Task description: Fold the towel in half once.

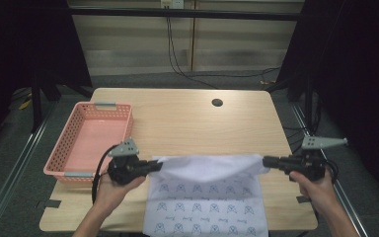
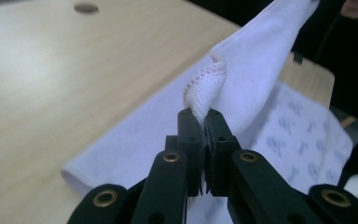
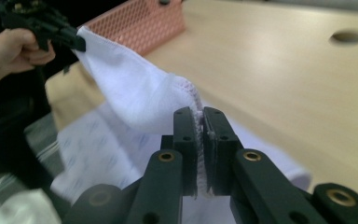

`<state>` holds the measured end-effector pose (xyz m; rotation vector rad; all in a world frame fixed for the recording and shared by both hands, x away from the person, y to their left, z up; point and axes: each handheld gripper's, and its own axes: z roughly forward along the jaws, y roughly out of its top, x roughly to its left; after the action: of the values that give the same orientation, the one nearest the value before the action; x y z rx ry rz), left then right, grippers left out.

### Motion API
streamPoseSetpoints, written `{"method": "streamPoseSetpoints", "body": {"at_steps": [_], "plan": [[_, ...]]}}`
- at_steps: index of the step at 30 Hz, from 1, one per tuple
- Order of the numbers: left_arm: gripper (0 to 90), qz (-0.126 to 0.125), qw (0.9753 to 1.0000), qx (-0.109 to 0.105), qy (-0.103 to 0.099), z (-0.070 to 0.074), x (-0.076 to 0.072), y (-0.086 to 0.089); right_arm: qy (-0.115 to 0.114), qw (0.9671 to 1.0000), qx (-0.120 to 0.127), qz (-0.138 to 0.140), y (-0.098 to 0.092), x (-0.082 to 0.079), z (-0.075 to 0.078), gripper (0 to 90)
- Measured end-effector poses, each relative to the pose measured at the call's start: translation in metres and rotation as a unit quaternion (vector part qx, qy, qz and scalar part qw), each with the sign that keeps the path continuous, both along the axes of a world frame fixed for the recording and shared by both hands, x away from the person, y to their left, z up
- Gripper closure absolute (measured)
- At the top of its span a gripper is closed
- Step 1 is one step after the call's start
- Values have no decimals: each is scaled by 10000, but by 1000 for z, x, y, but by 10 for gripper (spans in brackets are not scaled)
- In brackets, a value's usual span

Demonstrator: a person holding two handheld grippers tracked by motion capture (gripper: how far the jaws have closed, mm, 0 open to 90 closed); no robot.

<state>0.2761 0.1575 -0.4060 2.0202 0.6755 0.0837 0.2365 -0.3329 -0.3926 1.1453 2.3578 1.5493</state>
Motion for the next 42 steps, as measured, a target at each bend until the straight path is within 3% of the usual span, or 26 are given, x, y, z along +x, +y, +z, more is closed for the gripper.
{"method": "streamPoseSetpoints", "body": {"at_steps": [2,3,4,5,7,11,12,14,17,20,21,23,27,29,30,32,33,34,36,42], "plan": [[871,-47,9997,-18,257,-15,-11,3,80,9999,-64,57,2,-8,-6,846],[872,-28,9993,104,354,-25,-17,5,255,9995,-36,197,6,-24,-23,845],[871,-29,9983,131,575,-39,-22,9,356,9990,-81,252,7,-28,-29,845],[871,-29,9983,131,575,-39,-22,9,480,9981,-253,286,9,-33,-38,845],[871,82,9968,163,782,-53,-27,14,594,9970,-384,306,10,-37,-46,845],[871,94,9928,383,1131,-76,-31,18,1004,9938,-412,228,9,-44,-72,845],[870,89,9927,517,1089,-77,-32,15,1077,9929,-458,235,10,-42,-78,845],[870,-7,9928,549,1069,-75,-31,10,1189,9910,-536,313,16,-37,-93,844],[870,118,9904,794,1122,-83,-29,5,1232,9890,-748,323,17,-33,-95,844],[871,126,9895,721,1243,-86,-26,6,1354,9870,-815,281,15,-31,-100,845],[871,77,9890,787,1252,-86,-25,6,1363,9872,-777,277,15,-31,-102,845],[872,73,9887,828,1249,-87,-23,4,1308,9865,-947,253,20,-31,-102,848],[874,158,9883,868,1245,-87,-17,1,1283,9866,-991,205,21,-29,-102,854],[875,224,9889,903,1155,-87,-9,-3,1238,9869,-1026,103,20,-26,-103,856],[874,280,9902,927,1011,-88,-7,-6,1172,9874,-1059,17,20,-23,-103,856],[875,257,9895,1025,984,-86,1,-12,1070,9876,-1145,-104,19,-17,-102,856],[875,348,9899,982,958,-88,5,-14,1044,9879,-1137,-129,18,-14,-103,857],[875,391,9897,872,1064,-89,15,-16,1021,9881,-1126,-247,16,-8,-103,857],[875,437,9898,845,1064,-90,19,-16,1008,9882,-1118,-273,15,-4,-104,857],[875,552,9896,893,983,-90,43,-26,899,9877,-1129,-603,10,18,-105,858]]}}
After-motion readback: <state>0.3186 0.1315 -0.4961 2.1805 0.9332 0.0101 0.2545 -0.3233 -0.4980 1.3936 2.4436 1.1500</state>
